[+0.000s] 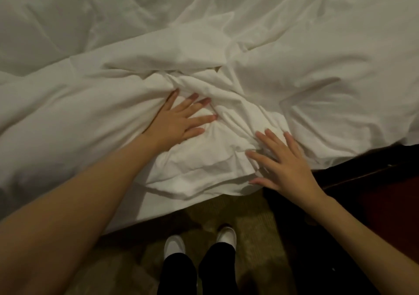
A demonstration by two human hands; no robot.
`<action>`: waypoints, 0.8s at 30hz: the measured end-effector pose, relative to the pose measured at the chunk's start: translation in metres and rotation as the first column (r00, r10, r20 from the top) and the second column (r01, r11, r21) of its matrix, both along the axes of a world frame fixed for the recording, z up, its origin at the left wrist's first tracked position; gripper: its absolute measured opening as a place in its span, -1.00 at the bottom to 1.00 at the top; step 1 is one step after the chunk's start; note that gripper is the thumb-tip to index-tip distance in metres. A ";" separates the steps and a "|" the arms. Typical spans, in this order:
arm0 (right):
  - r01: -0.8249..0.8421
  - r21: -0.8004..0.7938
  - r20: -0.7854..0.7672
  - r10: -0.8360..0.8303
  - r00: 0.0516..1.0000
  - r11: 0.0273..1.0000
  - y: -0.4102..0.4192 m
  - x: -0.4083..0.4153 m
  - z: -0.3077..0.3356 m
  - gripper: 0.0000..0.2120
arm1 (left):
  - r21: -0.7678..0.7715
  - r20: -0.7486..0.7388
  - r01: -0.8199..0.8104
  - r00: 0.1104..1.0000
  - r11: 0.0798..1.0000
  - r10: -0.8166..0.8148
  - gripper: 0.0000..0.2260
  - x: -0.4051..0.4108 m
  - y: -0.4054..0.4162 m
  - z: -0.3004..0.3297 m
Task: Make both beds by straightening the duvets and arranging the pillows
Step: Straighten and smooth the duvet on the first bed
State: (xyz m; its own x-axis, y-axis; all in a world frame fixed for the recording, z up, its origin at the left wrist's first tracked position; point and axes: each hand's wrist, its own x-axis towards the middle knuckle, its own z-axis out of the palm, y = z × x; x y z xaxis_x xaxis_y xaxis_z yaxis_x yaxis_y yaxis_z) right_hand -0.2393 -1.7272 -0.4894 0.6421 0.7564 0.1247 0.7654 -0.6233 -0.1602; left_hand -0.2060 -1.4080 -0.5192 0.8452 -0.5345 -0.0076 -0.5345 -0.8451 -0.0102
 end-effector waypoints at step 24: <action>0.214 0.238 -0.183 -0.172 0.968 0.948 -0.004 -0.065 -0.012 -0.77 | -0.452 -0.077 -0.254 0.966 0.855 0.246 -0.82 -0.146 -0.124 0.020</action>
State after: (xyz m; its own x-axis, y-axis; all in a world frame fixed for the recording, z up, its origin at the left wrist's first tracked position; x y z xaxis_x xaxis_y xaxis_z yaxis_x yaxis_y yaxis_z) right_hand -0.3044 -1.7308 -0.5010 0.7996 0.5726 0.1812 0.5865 -0.6794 -0.4410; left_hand -0.3515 -1.5318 -0.4997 0.9526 -0.2525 0.1695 -0.3014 -0.8589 0.4141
